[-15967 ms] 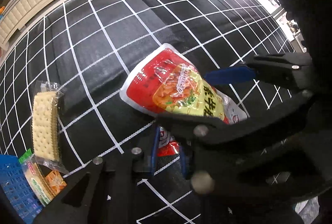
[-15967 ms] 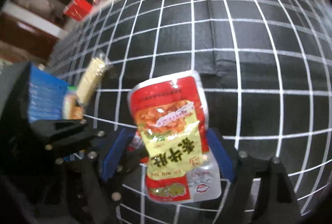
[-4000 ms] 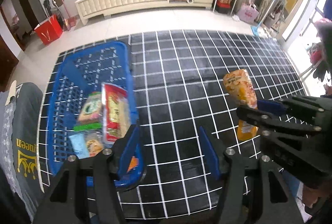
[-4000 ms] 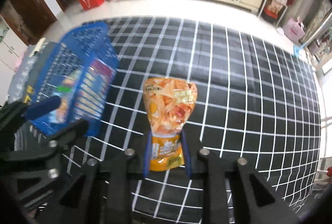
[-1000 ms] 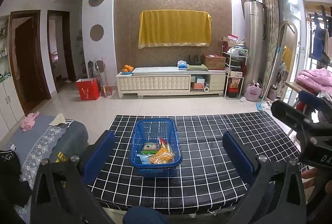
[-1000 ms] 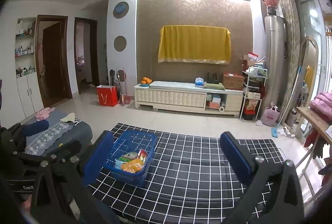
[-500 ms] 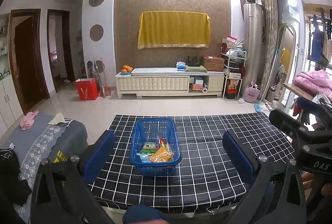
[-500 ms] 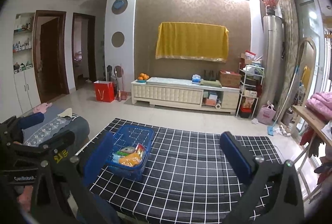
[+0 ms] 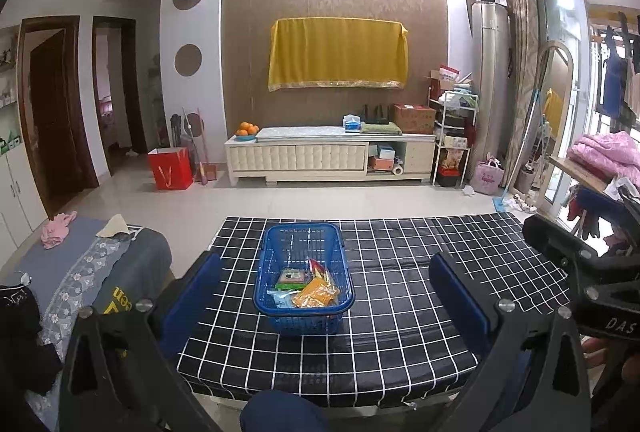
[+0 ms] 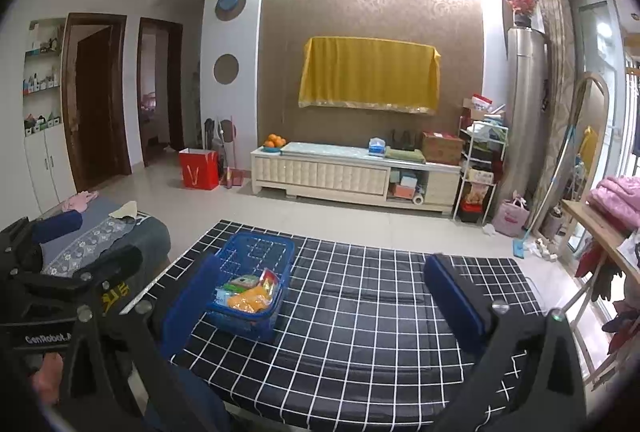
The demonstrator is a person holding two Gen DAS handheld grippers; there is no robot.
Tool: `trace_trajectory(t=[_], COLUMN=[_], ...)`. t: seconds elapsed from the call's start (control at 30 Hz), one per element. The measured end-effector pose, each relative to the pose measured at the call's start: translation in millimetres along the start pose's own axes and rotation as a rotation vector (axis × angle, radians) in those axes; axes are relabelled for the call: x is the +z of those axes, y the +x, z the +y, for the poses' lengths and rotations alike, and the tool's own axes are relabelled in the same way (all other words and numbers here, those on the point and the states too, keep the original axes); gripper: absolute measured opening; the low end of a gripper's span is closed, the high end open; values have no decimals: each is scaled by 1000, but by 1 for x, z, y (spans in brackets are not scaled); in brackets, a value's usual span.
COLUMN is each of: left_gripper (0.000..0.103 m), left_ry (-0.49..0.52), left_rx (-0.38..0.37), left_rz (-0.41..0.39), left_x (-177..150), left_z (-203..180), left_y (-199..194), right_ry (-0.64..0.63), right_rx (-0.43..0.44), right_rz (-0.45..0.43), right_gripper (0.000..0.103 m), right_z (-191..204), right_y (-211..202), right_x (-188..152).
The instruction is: Organize snacks
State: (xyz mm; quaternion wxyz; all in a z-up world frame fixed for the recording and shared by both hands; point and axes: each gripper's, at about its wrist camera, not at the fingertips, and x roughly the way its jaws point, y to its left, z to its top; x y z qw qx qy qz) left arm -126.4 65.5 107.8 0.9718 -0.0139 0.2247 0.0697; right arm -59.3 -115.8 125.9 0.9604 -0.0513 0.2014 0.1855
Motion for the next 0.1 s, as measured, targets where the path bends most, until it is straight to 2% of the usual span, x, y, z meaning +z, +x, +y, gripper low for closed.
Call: trace_trajectory(t=[0.1], left_gripper=[102], left_ry=[-1], left_rx=[1], left_rz=[1], left_x=[0], left_z=[0], left_y=[-1], right_ry=[-2], right_rx=[-1], right_rz=[-1], right_gripper=[103], right_z=[1], right_y=[-1], right_x=[0])
